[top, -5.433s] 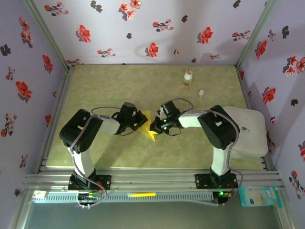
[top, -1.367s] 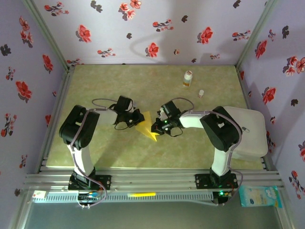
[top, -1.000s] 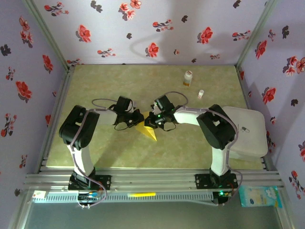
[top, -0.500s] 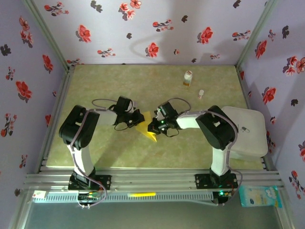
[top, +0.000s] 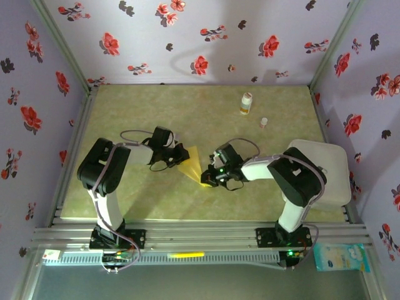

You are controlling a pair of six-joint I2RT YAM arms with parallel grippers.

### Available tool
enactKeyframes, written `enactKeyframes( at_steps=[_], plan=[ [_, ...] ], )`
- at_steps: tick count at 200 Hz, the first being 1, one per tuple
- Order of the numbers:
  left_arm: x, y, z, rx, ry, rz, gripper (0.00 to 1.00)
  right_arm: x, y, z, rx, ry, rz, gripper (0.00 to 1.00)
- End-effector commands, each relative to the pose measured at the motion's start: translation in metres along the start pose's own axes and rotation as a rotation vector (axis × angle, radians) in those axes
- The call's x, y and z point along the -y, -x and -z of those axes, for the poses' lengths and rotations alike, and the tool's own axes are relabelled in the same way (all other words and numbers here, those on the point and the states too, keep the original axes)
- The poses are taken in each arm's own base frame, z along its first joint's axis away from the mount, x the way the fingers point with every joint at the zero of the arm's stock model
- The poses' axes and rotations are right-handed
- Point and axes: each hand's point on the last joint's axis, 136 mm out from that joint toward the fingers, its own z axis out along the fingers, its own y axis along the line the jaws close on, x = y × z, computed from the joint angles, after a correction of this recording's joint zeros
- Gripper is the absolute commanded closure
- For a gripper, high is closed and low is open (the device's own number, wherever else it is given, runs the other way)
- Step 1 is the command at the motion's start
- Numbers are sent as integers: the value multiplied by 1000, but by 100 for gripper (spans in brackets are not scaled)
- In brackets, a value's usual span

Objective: Fold a paper plane with a square sheet of paper (pick it up from the middle)
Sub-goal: Fourth fold the wing at the center of the table.

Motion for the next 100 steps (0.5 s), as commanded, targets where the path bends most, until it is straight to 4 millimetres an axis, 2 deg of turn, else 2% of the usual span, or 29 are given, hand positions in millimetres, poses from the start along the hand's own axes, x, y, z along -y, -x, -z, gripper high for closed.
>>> enactKeyframes(
  at_steps=[1, 24, 46, 83, 100],
  plan=[
    [-58, -19, -2, -25, 177, 94, 97, 38, -40, -1, -104, -104, -111, 98],
    [-57, -18, -1, -23, 175, 95, 97, 41, -44, 3, -102, -113, -109, 98],
    [-56, -18, -1, -24, 171, 95, 97, 33, -41, 7, -96, -100, -99, 98],
    [-54, -18, 1, -17, 164, 90, 97, -30, -16, 32, -7, 26, 17, 98],
    [-53, -18, 1, -15, 160, 89, 97, -44, -6, 40, 8, 38, 53, 98]
  ],
)
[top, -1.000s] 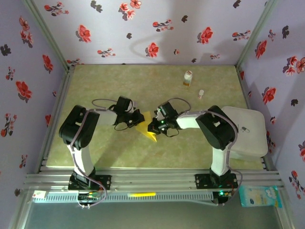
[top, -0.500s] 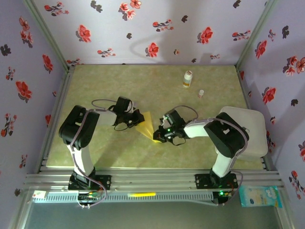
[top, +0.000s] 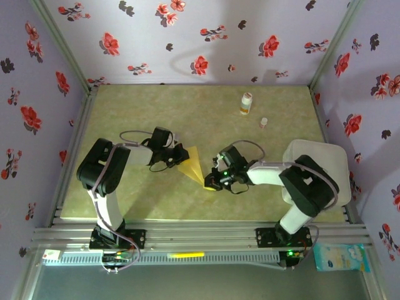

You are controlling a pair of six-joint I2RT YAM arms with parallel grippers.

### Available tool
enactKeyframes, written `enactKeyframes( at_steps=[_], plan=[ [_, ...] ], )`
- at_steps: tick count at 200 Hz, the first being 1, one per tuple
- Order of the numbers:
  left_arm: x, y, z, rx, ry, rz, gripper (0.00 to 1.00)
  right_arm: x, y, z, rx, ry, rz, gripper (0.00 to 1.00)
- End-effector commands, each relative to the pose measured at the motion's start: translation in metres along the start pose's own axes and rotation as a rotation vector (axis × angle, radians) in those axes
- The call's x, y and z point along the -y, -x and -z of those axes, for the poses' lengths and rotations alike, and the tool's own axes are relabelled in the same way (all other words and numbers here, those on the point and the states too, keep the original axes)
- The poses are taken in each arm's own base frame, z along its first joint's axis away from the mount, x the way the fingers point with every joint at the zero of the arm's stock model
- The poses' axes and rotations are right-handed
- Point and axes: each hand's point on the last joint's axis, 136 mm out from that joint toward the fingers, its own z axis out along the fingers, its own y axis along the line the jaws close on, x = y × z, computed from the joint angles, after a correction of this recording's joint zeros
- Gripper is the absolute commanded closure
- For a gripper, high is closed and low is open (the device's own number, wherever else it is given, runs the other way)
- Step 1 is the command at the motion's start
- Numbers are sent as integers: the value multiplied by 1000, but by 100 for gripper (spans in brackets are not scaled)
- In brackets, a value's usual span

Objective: Fold a paper plane with a square sheet of paper (pick it up from the middle)
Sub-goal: Fourth fold the wing at the center of the table.

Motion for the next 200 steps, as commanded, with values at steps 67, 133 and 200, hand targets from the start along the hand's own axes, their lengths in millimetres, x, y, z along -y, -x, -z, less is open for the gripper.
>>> enactKeyframes(
  at_steps=[67, 133, 200],
  plan=[
    [-50, -18, 0, -22, 155, 91, 97, -40, 69, -17, 47, 18, 13, 96],
    [-48, -18, -1, -25, 146, 93, 97, -26, 96, -44, 65, -47, -20, 97],
    [-48, -15, -1, -17, 152, 92, 97, 18, 60, -53, -34, -140, -30, 97]
  ],
)
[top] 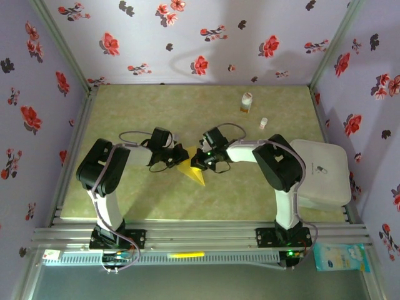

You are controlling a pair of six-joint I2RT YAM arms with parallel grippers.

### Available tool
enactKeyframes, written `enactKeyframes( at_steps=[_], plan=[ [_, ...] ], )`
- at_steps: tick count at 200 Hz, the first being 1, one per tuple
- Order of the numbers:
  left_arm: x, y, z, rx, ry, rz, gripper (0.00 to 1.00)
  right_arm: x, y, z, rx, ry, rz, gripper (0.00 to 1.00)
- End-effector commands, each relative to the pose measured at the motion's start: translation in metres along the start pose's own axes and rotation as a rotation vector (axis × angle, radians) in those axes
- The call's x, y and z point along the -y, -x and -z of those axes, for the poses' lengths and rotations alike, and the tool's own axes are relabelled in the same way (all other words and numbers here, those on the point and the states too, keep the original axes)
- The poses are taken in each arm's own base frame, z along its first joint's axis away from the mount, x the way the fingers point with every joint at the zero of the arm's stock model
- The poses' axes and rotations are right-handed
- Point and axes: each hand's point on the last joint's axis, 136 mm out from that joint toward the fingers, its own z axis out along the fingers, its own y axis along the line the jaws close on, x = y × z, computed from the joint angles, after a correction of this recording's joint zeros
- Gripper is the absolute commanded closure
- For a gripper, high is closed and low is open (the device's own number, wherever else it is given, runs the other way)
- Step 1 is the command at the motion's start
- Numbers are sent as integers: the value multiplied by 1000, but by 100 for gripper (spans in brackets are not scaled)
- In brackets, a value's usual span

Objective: Fold a paper plane with a square sheet of paper (pick it up from the middle)
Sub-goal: Fourth fold the wing at the center of the table.

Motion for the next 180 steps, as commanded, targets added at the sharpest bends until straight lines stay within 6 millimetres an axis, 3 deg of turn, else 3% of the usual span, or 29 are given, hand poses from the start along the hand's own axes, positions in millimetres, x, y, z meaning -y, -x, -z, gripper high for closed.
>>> enactKeyframes(
  at_steps=[1, 52, 94, 107, 147, 180],
  plan=[
    [-48, -15, -1, -23, 156, 79, 97, 36, -33, -2, -75, -88, -21, 97],
    [-51, -14, -2, -25, 169, 87, 97, 55, -84, 19, -132, -79, -19, 96],
    [-53, -16, -2, -24, 174, 94, 97, 70, -112, 29, -155, -89, -25, 96],
    [-53, -15, -2, -22, 172, 94, 97, 70, -110, 34, -127, -102, -21, 96],
    [-53, -17, -1, -22, 170, 93, 97, 25, -81, 48, -22, -25, 40, 96],
    [-51, -15, 0, -15, 164, 95, 97, 5, -63, 42, 15, 34, 32, 95]
  ],
)
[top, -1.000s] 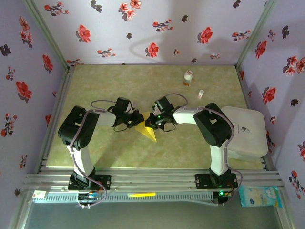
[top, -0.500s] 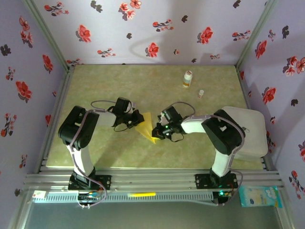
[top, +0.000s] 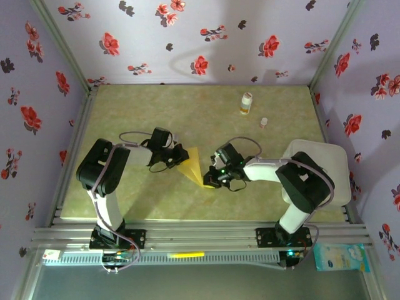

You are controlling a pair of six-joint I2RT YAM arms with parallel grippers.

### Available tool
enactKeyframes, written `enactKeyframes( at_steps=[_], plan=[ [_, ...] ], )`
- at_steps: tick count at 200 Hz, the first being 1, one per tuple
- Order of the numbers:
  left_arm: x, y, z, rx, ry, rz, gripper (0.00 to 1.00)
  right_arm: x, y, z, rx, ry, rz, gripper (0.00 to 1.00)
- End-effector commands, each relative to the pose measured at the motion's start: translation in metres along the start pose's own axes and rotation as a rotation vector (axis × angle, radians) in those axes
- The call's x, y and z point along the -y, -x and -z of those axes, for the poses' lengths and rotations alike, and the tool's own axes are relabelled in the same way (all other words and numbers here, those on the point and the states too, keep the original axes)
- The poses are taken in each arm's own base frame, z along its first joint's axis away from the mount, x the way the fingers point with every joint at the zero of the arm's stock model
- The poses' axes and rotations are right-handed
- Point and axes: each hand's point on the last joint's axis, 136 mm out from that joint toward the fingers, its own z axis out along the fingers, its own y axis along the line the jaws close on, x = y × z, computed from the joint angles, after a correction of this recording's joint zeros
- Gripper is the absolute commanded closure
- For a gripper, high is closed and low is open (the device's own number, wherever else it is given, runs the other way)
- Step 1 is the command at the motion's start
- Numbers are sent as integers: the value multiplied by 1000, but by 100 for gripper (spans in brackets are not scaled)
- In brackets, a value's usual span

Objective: Fold a paper plane with a square sheet of paper (pick it up from the middle)
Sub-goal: Fourth fold the wing at the center of the table.

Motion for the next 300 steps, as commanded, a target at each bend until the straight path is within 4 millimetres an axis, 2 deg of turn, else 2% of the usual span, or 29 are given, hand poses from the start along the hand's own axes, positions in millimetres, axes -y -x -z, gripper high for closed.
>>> enactKeyframes(
  at_steps=[1, 35, 61, 86, 97, 111, 122, 146, 180, 207, 254, 283, 300],
  plan=[
    [-50, -13, 0, -9, 165, 84, 97, -20, 16, -2, 43, 46, -9, 95],
    [-46, -11, 1, 16, 146, 92, 97, -20, 30, -3, 105, 34, -39, 94],
    [-46, -13, 1, 23, 141, 86, 97, -35, 31, -11, 87, 81, -8, 92],
    [-45, -14, -2, 26, 136, 84, 97, -36, 30, -24, 54, 73, 1, 91],
    [-45, -14, -2, 30, 130, 87, 97, -30, 28, -28, 49, 57, -3, 91],
    [-45, -15, -2, 38, 123, 93, 97, -12, 26, -31, 63, 6, -22, 91],
    [-46, -15, -2, 40, 123, 92, 97, 2, 18, -34, 54, -33, -22, 91],
    [-49, -17, -2, 48, 124, 98, 97, 15, -3, -38, 15, -45, -12, 92],
    [-52, -16, -5, 50, 123, 97, 97, 32, -21, -35, 0, -56, -22, 93],
    [-50, -16, -4, 59, 115, 94, 97, 40, -28, -29, 13, -65, -20, 93],
    [-48, -19, -1, 63, 108, 91, 97, 31, -26, -19, 56, -38, -10, 93],
    [-47, -22, 1, 59, 105, 88, 97, 18, -15, -1, 141, -29, 6, 92],
    [-45, -23, 1, 64, 98, 88, 97, 12, -6, 12, 216, -29, 5, 87]
  ],
)
